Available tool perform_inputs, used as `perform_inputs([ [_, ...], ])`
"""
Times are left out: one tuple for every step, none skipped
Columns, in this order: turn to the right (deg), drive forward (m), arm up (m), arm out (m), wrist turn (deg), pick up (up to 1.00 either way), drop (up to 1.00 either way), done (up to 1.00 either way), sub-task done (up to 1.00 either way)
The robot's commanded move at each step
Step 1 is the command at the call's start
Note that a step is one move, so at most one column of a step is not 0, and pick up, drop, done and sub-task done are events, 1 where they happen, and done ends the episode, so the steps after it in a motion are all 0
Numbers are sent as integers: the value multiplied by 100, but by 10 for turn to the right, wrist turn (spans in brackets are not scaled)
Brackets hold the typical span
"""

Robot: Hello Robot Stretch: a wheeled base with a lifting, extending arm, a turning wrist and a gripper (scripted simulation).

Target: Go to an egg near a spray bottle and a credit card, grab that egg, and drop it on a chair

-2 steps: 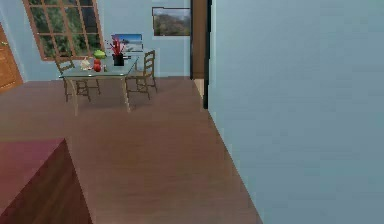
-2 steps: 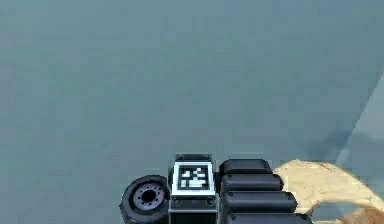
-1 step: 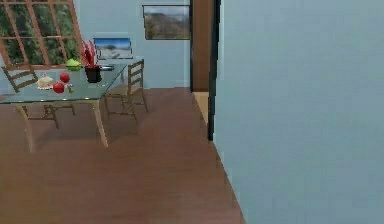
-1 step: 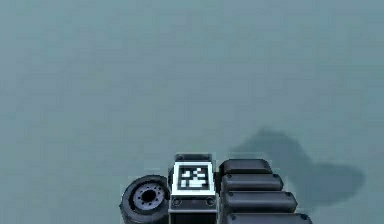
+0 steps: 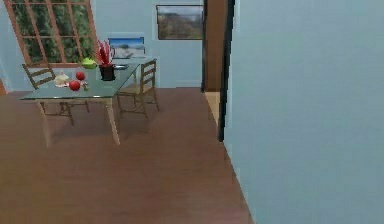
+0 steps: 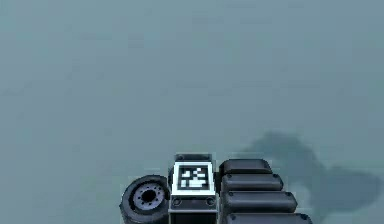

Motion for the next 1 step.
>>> perform_inputs([
  [0, 100, 0, 0, 0, 0, 0, 0, 0],
])
